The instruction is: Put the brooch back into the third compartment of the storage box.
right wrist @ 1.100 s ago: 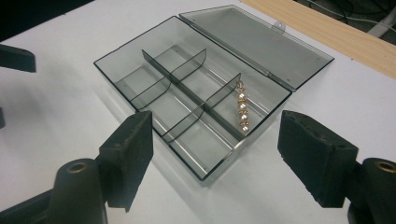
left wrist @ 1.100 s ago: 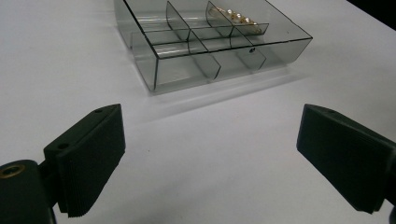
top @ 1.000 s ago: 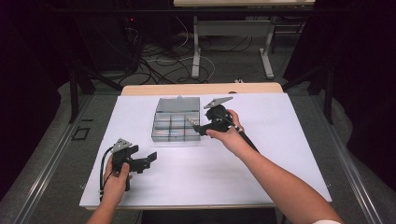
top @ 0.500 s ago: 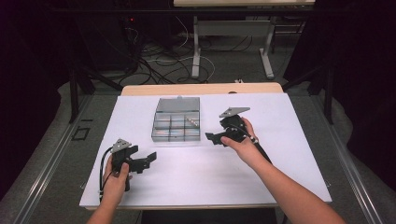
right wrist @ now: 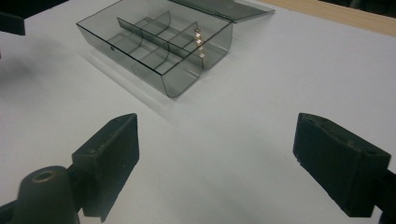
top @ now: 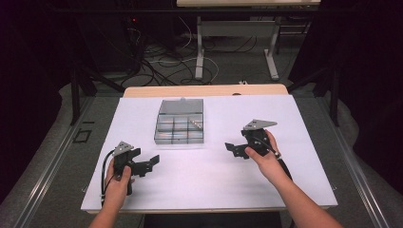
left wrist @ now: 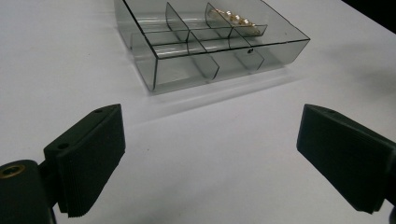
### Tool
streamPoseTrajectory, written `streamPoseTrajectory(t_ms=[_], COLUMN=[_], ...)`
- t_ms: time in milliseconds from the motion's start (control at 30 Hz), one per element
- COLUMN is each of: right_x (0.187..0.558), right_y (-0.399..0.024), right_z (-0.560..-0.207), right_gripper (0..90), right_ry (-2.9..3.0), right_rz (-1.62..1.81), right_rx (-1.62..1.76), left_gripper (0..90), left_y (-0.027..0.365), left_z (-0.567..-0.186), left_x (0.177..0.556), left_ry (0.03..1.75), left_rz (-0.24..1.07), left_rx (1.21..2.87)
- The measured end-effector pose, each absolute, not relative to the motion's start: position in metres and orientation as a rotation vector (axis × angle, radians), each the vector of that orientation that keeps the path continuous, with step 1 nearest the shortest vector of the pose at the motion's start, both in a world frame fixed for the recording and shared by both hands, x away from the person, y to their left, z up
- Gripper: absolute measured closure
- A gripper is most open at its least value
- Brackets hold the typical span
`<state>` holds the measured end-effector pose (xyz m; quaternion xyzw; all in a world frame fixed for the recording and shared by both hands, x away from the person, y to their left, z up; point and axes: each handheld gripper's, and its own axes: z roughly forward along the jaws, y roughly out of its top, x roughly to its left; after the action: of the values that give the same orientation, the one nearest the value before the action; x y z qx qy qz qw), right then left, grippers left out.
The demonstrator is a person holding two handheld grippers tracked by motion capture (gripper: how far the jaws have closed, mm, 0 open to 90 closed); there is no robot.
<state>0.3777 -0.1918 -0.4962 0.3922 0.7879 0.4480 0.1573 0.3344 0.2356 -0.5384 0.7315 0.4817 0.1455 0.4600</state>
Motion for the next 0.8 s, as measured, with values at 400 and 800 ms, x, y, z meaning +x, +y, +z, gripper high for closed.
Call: streamPoseTrajectory(t_ms=[400,800], right_x=[0.361,0.352], right_y=[-0.231,-0.266], right_z=[-0.506,-0.519], right_gripper=[4.6,0.0], right_ry=[2.175,2.115], right_rz=[1.269,1.214], right_rx=[1.212,1.244], left_gripper=[8.3,8.3], left_y=[0.234,0.235], left_z=[-0.539,-0.539], left_x=[0.334,0.333], left_ry=[1.183,1.185], left_rz=[0.362,0.374], left_rx=[1.799,1.784])
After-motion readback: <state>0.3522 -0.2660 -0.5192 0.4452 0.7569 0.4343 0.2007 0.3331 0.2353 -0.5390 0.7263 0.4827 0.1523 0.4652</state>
